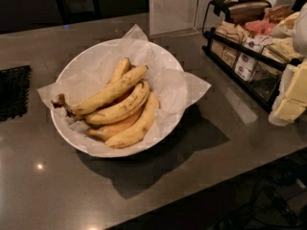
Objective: Pick banana from white bowl
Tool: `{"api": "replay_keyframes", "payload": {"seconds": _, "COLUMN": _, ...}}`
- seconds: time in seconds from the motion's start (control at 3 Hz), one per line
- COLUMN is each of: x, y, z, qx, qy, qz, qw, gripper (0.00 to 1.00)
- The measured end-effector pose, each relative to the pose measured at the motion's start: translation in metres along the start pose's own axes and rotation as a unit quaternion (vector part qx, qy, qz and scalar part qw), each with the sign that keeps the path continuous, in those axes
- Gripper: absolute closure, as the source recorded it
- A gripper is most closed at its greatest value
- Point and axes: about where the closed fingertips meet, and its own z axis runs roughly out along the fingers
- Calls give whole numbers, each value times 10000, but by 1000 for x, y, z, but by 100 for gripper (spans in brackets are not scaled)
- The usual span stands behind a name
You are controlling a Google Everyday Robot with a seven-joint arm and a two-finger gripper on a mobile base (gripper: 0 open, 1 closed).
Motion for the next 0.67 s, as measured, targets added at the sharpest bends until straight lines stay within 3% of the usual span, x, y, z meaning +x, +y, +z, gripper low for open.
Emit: {"api": "replay_keyframes", "payload": {"seconds": 0.67, "x": -7, "y": 0, "z": -2, "qx": 34, "qy": -32, "qz": -99, "qw": 9999, "gripper": 0}}
